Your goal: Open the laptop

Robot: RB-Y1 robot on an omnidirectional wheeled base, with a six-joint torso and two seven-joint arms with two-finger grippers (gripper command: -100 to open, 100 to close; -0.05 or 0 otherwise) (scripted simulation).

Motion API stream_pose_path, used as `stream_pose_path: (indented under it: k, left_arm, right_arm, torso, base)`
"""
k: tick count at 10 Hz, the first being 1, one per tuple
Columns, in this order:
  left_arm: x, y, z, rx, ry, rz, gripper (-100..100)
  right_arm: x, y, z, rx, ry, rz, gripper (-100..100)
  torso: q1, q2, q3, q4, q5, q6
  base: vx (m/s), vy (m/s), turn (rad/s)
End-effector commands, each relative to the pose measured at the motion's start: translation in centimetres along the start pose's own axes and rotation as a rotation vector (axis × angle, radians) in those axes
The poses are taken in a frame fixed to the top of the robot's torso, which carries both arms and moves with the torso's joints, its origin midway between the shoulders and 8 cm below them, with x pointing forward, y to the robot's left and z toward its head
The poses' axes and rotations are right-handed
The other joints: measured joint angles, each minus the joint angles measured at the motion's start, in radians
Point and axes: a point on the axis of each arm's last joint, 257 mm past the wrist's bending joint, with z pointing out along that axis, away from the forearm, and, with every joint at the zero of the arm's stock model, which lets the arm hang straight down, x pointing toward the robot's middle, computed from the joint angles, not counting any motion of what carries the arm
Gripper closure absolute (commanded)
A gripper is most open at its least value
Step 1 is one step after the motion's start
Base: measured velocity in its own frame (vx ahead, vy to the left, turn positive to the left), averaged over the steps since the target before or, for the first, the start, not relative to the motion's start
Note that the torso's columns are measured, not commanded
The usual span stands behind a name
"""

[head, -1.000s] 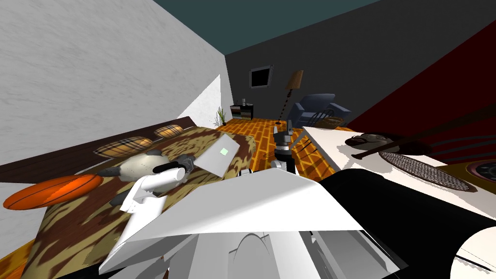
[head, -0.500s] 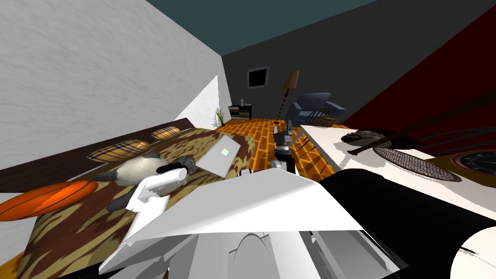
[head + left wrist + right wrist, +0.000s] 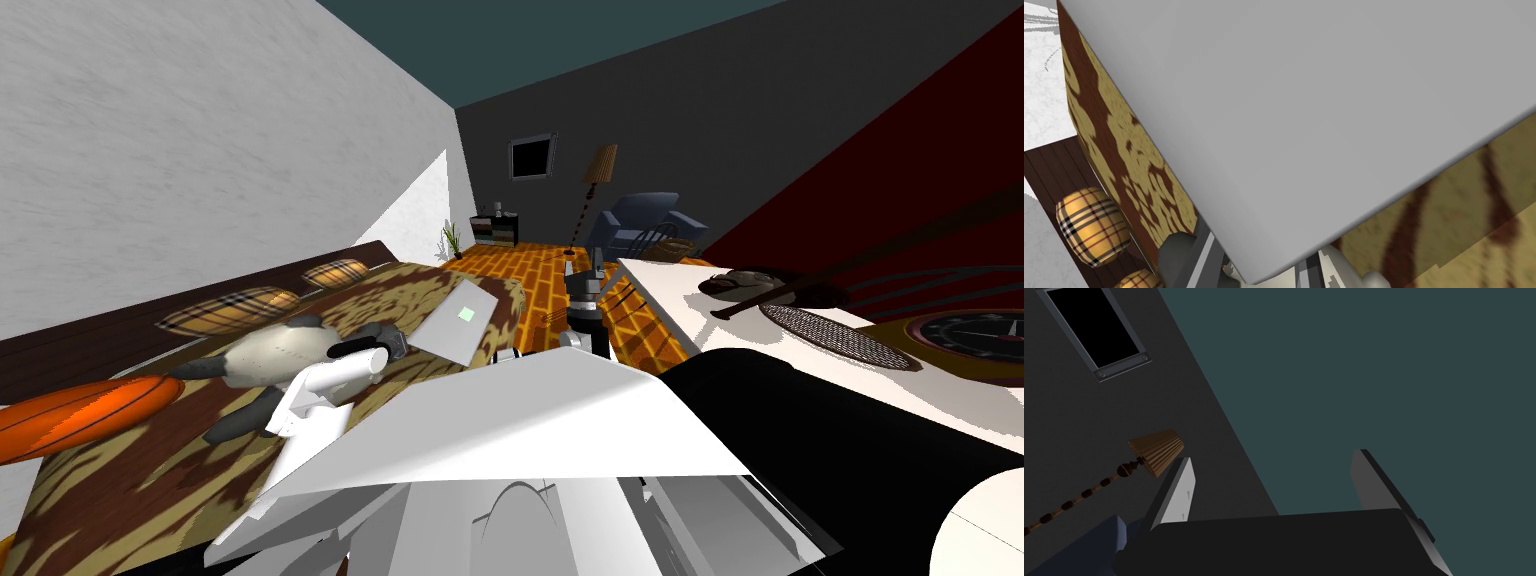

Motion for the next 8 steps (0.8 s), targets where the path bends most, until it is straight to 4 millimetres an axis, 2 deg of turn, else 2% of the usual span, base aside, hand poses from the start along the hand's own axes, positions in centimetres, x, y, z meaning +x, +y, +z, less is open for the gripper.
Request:
stream_pose_path:
  k: [1, 2, 3, 4, 8]
  left_arm:
    - [0.1, -0.1, 0.0, 0.001, 0.003, 0.000, 100]
    - [0.1, -0.1, 0.0, 0.001, 0.003, 0.000, 100]
    - [0.8, 1.6, 0.5, -0.042, 0.023, -0.026, 100]
    - [1.1, 2.3, 0.7, -0.061, 0.033, -0.038, 100]
    - [1.1, 2.3, 0.7, -0.061, 0.033, -0.038, 100]
  right_arm:
    - [0.0, 0.0, 0.0, 0.000, 0.000, 0.000, 0]
    - [0.0, 0.0, 0.0, 0.000, 0.000, 0.000, 0]
    - [0.0, 0.0, 0.0, 0.000, 0.000, 0.000, 0]
    - [0.0, 0.0, 0.0, 0.000, 0.000, 0.000, 0]
    - [0.0, 0.0, 0.0, 0.000, 0.000, 0.000, 0]
  torso:
    - [0.000, 0.000, 0.000, 0.000, -0.001, 0.000]
    - [0.001, 0.000, 0.000, 0.000, -0.001, -0.001]
    - [0.002, 0.001, 0.000, 0.000, -0.001, -0.001]
    - [0.001, 0.000, -0.002, -0.003, 0.004, 0.004]
    - [0.001, 0.000, -0.001, -0.002, 0.002, 0.002]
  base:
    - [0.003, -0.008, 0.034]
    - [0.000, -0.001, 0.014]
    - [-0.009, 0.030, -0.108]
    - [-0.014, 0.050, -0.161]
    - [-0.002, 0.005, -0.016]
